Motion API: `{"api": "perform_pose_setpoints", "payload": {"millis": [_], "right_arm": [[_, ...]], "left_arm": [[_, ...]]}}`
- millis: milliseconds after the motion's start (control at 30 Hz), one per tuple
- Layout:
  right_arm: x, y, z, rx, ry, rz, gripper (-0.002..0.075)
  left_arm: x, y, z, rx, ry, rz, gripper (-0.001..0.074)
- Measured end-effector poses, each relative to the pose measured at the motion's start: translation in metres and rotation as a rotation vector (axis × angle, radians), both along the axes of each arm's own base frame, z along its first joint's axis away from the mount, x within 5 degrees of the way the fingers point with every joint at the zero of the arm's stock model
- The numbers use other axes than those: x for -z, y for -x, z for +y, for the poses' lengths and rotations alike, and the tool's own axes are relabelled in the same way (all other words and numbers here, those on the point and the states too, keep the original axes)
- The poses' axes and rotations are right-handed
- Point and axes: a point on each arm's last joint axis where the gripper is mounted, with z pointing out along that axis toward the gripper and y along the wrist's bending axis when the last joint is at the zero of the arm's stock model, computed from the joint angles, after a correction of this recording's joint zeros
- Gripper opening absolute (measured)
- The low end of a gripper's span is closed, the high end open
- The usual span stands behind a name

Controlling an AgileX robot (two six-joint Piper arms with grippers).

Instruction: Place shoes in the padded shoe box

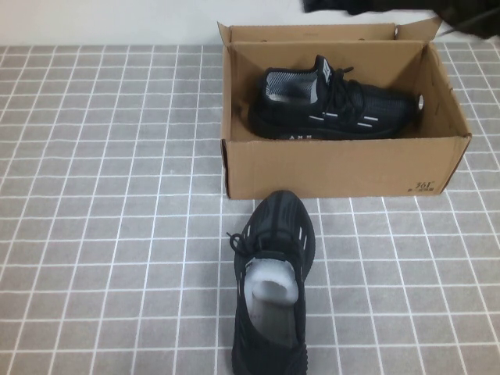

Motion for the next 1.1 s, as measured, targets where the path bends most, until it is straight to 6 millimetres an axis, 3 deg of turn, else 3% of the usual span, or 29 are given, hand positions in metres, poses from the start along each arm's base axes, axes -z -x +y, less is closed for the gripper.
{"api": "perform_pose_setpoints", "payload": {"millis": [133,300,400,633,800,1100], "right_arm": [[-0.035,0.039,-0.020,-0.020,0.093,0.020,0.0017],[-0.070,0.092,-0.050,-0.069,0.096,-0.017,-0.0001],[-0.069,0.118,-0.067,-0.074,0.094,-0.023,-0.0003],[-0.036,0.161,-0.093,-0.043,0.081,0.083,-0.0005],[-0.020,0.169,-0.100,-0.016,0.113,0.169,-0.0005],[0.001,0.148,-0.088,-0.015,0.186,0.246,-0.0006]], "left_arm": [[0.000,0.000,0.000,0.000,0.000,0.000,-0.0004],[0.000,0.000,0.000,0.000,0.000,0.000,-0.0004],[0.000,0.000,0.000,0.000,0.000,0.000,-0.0004],[0.000,0.000,0.000,0.000,0.000,0.000,-0.0004],[0.000,0.000,0.000,0.000,0.000,0.000,-0.0004],[0.000,0.000,0.000,0.000,0.000,0.000,-0.0004]]}}
